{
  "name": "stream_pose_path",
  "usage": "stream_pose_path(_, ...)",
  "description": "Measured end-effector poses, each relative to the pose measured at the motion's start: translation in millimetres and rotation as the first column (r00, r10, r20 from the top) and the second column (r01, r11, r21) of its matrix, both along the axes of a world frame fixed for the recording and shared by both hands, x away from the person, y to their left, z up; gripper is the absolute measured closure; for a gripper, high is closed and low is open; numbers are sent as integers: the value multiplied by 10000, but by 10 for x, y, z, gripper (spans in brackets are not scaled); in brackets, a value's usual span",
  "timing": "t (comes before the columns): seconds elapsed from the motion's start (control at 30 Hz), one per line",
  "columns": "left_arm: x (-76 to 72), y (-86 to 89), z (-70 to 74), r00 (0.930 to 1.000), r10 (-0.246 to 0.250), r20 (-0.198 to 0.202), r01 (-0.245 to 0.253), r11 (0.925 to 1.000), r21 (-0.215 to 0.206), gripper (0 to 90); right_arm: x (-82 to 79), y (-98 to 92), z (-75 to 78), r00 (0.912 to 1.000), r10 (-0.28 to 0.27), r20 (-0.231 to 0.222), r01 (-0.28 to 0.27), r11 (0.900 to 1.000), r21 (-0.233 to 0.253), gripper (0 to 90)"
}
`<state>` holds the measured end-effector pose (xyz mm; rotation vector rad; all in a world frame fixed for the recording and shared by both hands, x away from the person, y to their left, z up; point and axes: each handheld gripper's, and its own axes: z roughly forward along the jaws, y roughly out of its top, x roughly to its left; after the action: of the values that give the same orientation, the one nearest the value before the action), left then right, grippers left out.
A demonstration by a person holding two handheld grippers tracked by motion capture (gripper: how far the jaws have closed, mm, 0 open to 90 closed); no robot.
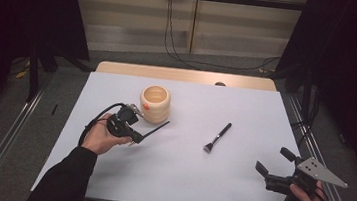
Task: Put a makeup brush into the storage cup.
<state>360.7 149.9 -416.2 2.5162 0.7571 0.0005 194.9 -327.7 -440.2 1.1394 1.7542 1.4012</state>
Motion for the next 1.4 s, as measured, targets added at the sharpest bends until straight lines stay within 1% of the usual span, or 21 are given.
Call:
stream_pose_path(0.07, -12, 4, 19, 9999, -121, 50, 121, 9999, -2, 837, 2, -1, -1, 10000, 22, 2, -22, 10000, -20, 0)
stream_pose_path(0.1, -47, -1, 31, 9994, 319, 114, -313, 9980, -550, 837, 2, 0, -1, 10000, 23, -3, -23, 10000, -17, 0)
stream_pose_path(0.13, -36, 20, 51, 9997, 41, 239, -30, 9990, -454, 837, 2, 0, 0, 10000, 23, 2, -23, 10000, -19, 0)
stream_pose_path(0.2, -70, 11, 53, 9992, 330, 220, -306, 9941, -1039, 837, 0, 1, 0, 10000, 2, -6, -2, 10000, -1, 0)
stream_pose_path(0.3, -68, 35, 82, 9985, -77, 534, 128, 9954, -952, 837, -1, 0, 0, 10000, -14, -26, 14, 10000, 31, 0)
stream_pose_path(0.37, -117, 17, 87, 9947, 667, 779, -519, 9824, -1793, 837, 0, -2, -1, 10000, -12, -26, 12, 10000, 38, 0)
stream_pose_path(0.47, -116, 44, 114, 9958, 455, 796, -291, 9801, -1965, 837, -2, 0, 0, 10000, -6, -24, 7, 10000, 36, 0)
stream_pose_path(0.5, -125, 46, 119, 9937, 523, 988, -309, 9779, -2069, 837, -2, 0, 0, 10000, -6, -24, 7, 10000, 36, 0)
stream_pose_path(0.53, -143, 57, 130, 9905, 672, 1201, -366, 9699, -2409, 837, 0, -1, -2, 10000, 10, -49, -10, 10000, 30, 0)
stream_pose_path(0.6, -152, 65, 145, 9889, 723, 1300, -383, 9684, -2466, 837, 0, -4, -3, 10000, -23, -49, 23, 10000, 34, 0)
stream_pose_path(0.67, -182, 81, 177, 9851, 898, 1466, -432, 9547, -2943, 837, 0, -4, -3, 10000, -24, -55, 24, 10000, 29, 0)
stream_pose_path(0.73, -193, 89, 197, 9823, 959, 1609, -472, 9581, -2826, 837, 0, -2, -2, 10000, -1, -66, 1, 10000, 45, 0)
stream_pose_path(0.87, -230, 103, 198, 9764, 1257, 1756, -590, 9375, -3430, 837, -1, -3, 0, 10000, -3, -41, 3, 10000, 37, 0)
stream_pose_path(0.9, -230, 103, 198, 9764, 1257, 1756, -590, 9375, -3430, 836, -1, -3, 0, 10000, -3, -41, 3, 10000, 37, 0)
stream_pose_path(0.97, -269, 117, 196, 9666, 1484, 2091, -594, 9230, -3803, 837, -1, -3, -1, 10000, -7, -41, 7, 10000, 40, 0)
stream_pose_path(1.03, -292, 120, 191, 9620, 1614, 2204, -597, 9114, -4071, 837, -2, -3, -1, 10000, -6, -37, 6, 10000, 41, 0)
stream_pose_path(1.1, -306, 119, 182, 9569, 1664, 2382, -546, 9082, -4150, 837, -2, -3, -1, 10000, -4, -40, 4, 10000, 38, 0)
stream_pose_path(1.17, -315, 118, 164, 9569, 1799, 2281, -602, 8909, -4502, 837, 0, -4, -1, 10000, 4, -17, -4, 10000, 13, 0)
stream_pose_path(1.27, -327, 114, 162, 9531, 1849, 2397, -590, 8900, -4520, 836, -3, -3, 0, 10000, 3, -38, -3, 10000, 37, 0)
stream_pose_path(1.3, -330, 115, 162, 9545, 1846, 2341, -570, 8837, -4646, 836, -4, -5, 0, 10000, 28, -33, -28, 10000, 47, 0)
stream_pose_path(1.4, -349, 109, 167, 9514, 1852, 2461, -528, 8853, -4620, 836, -5, -8, 0, 10000, 32, -12, -32, 10000, 30, 0)
